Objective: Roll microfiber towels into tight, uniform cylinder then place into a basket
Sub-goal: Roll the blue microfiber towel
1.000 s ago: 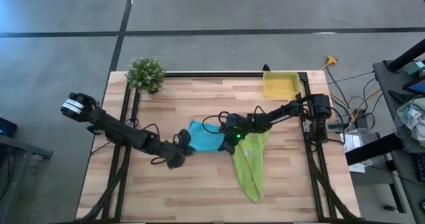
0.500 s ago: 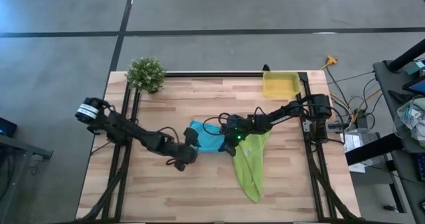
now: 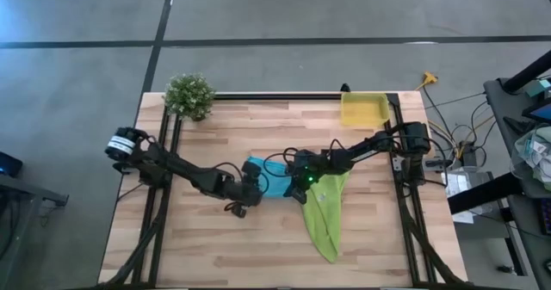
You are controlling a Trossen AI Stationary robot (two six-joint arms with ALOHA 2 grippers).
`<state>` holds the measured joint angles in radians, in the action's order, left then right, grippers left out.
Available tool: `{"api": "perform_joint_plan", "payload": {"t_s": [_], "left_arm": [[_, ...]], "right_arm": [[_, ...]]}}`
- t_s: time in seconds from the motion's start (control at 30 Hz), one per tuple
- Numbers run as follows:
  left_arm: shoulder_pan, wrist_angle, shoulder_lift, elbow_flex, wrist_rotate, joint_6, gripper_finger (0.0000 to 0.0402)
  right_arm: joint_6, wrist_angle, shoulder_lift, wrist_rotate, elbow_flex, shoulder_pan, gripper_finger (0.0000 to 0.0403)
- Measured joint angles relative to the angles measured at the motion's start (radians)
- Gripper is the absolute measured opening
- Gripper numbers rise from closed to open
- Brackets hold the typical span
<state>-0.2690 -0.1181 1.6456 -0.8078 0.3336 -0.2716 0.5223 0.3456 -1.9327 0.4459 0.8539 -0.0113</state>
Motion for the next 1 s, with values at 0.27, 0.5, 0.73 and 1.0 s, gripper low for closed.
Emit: {"api": "perform_joint_plan", "payload": {"t_s": [0.27, 0.5, 0.73, 1.0], "left_arm": [[0.009, -0.004, 0.025, 0.005, -0.108, 0.002, 0.0034], [0.056, -0.005, 0.034, -0.006, -0.265, 0.055, 0.0003], [0.181, 0.003, 0.016, -0.005, -0.584, 0.224, 0.0001], [0.286, 0.052, 0.018, 0.009, -0.840, 0.309, 0.0001]], "right_arm": [[-0.006, 0.002, 0.000, -0.002, -0.001, 0.000, 0.0009], [-0.083, 0.001, 0.000, -0.001, -0.002, 0.001, 0.0009], [-0.168, 0.002, 0.008, -0.001, -0.001, 0.002, 0.0009], [-0.515, -0.020, 0.114, -0.070, -0.001, 0.074, 0.0009]]}}
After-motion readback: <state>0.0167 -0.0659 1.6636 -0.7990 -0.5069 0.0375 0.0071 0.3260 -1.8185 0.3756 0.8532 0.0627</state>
